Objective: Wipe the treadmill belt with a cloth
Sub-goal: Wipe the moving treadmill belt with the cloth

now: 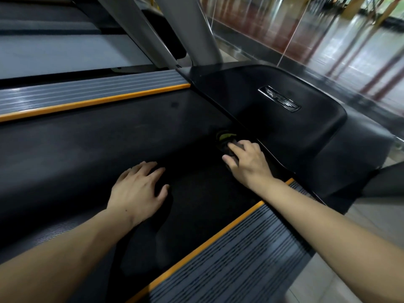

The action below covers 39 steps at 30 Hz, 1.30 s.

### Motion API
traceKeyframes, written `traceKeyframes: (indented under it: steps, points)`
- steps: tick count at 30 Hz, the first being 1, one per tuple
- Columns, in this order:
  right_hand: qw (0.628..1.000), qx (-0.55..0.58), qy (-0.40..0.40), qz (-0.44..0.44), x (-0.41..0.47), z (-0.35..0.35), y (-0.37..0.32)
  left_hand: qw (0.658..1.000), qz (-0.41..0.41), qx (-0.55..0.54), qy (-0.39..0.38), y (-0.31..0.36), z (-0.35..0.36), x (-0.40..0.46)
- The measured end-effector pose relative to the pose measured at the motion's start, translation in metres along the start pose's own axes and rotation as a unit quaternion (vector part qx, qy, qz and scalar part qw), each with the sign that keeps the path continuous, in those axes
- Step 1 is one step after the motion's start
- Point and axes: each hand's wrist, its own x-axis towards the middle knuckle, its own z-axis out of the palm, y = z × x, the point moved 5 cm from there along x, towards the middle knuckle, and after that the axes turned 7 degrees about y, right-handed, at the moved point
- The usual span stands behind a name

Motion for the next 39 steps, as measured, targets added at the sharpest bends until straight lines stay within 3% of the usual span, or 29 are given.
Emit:
traceKeyframes:
  steps: [7,13,16,19,21,23,25,28,30,34,37,39]
  points:
    - [1.0,0.012,-0.019,-0.017,0.006,0.004,0.016,1.0,0.0,0.0,-0.009,0.001,0.001,0.001]
    - [0.996,0.077,-0.021,0.041,-0.006,0.005,-0.015,1.0,-0.007,-0.01,-0.005,0.002,0.007,0.0]
    - [0.985,0.132,-0.016,-0.113,-0.048,0.004,-0.081,1.0,-0.011,-0.01,-0.003,-0.001,0.009,0.0]
    - [0.967,0.127,-0.006,-0.22,-0.05,0.004,-0.083,1.0,-0.011,-0.011,-0.003,-0.001,0.009,0.0]
    - [0.98,0.032,0.039,-0.192,-0.019,0.001,-0.042,1.0,-0.008,-0.014,-0.006,-0.001,0.008,0.0]
    - [0.99,-0.079,0.075,-0.09,0.012,-0.01,0.016,1.0,-0.004,-0.018,-0.011,-0.002,0.007,0.001]
    - [0.995,-0.076,0.067,0.02,0.021,-0.014,0.048,1.0,-0.001,-0.019,-0.009,-0.002,0.006,0.001]
    - [0.996,-0.007,0.057,0.068,0.008,-0.008,0.024,1.0,0.002,-0.011,-0.006,-0.003,0.006,0.002]
    - [0.997,0.055,0.041,0.026,-0.012,-0.006,-0.019,1.0,0.002,-0.012,-0.007,-0.004,0.008,0.001]
    - [0.982,0.129,-0.009,-0.137,-0.065,-0.005,-0.091,1.0,0.01,-0.023,-0.007,-0.006,0.009,-0.002]
    - [0.971,0.099,0.014,-0.218,-0.049,-0.01,-0.067,0.999,0.018,-0.019,-0.018,-0.008,0.009,-0.007]
    - [0.988,0.028,0.043,-0.147,-0.012,-0.013,-0.012,0.999,0.02,-0.014,-0.023,-0.008,0.006,-0.01]
